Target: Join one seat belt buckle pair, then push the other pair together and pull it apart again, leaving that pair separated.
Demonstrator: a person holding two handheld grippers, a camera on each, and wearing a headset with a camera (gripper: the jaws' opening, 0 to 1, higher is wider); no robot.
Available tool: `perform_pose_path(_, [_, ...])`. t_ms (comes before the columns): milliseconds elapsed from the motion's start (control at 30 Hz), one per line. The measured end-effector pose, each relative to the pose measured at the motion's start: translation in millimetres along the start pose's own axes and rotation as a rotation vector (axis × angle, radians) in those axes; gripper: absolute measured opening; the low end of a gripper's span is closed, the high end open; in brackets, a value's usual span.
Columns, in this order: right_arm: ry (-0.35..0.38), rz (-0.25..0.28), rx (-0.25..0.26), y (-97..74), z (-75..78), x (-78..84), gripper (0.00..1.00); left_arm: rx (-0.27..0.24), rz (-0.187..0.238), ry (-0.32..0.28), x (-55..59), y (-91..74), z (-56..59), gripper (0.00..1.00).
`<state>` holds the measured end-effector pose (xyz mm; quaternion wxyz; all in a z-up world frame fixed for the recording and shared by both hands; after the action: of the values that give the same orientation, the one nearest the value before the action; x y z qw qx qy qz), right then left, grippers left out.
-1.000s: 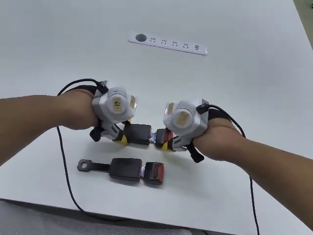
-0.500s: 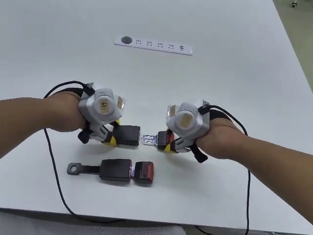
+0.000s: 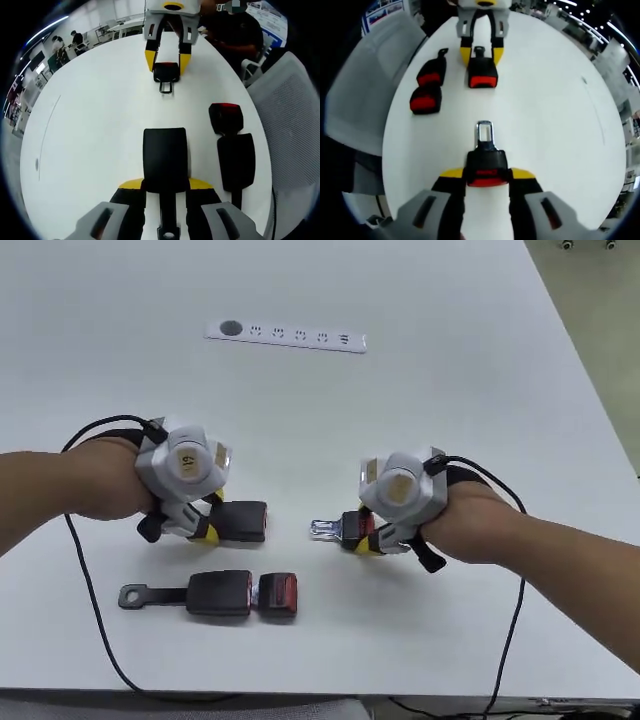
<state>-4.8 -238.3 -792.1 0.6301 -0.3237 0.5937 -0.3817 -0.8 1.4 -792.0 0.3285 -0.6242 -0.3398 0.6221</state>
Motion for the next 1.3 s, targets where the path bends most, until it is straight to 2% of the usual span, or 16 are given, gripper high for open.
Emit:
perform_pose_path(133, [0.003, -0.009, 0.001, -3.6, -2.1, 5.6, 0.33, -0.004, -0.003, -0.004, 0.0, 0.1, 0.1, 0.31])
perform_pose_path(367, [-0.002, -0.021, 0.013, -2.3, -2.4, 6.2, 0.34, -0.014, -0.014, -0.008, -0.8, 0.0, 0.5, 0.31])
perform_pose_path(500, [-0.009, -0.025, 0.03, -1.4, -5.2, 7.3, 0.41, -0.031, -0.013, -0.009, -1.1, -0.7, 1.5, 0.32])
perform_pose_path(667, [0.012, 0.015, 0.073, -4.6, -5.3, 4.8, 0.48, -0.048, -0.014, -0.003, 2.2, -4.8, 5.0, 0.34])
perform_pose_path(867, [0.098, 0.105, 0.143, -19.2, -6.9, -2.5, 0.54, -0.123, 0.059, -0.063, -1.2, -23.2, 8.5, 0.4])
perform_pose_path(900, [0.125, 0.14, 0.175, -24.9, -7.9, -6.4, 0.56, -0.139, 0.073, -0.078, -1.5, -28.6, 10.7, 0.42])
perform_pose_path(933, [0.133, 0.151, 0.179, -26.4, -8.5, -7.5, 0.57, -0.153, 0.087, -0.091, -1.5, -32.5, 12.2, 0.43])
perform_pose_path(1000, [0.185, 0.203, 0.203, -36.3, -13.6, -13.1, 0.57, -0.201, 0.14, -0.131, -0.8, -45.4, 18.5, 0.47])
perform_pose_path(1200, [0.228, 0.283, 0.245, -51.1, -33.0, -19.2, 0.62, -0.268, 0.176, -0.17, 16.0, -73.9, 41.9, 0.53])
perform_pose_path(1300, [0.253, 0.297, 0.245, -56.2, -45.1, -20.6, 0.63, -0.318, 0.217, -0.219, 23.7, -88.8, 53.8, 0.58])
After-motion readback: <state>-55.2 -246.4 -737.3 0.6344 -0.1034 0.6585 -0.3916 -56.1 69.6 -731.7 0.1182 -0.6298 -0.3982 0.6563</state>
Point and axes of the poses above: the centre of the closed fingertips' face, and the gripper's own axes: y roughly forward along the fingers, z roughly to its right, x roughly out of its underside, the point moved 8 cm from there along -y, roughly backward along the fingers, and after that the axes turned 9 degrees about z, right-handed, at the moved point
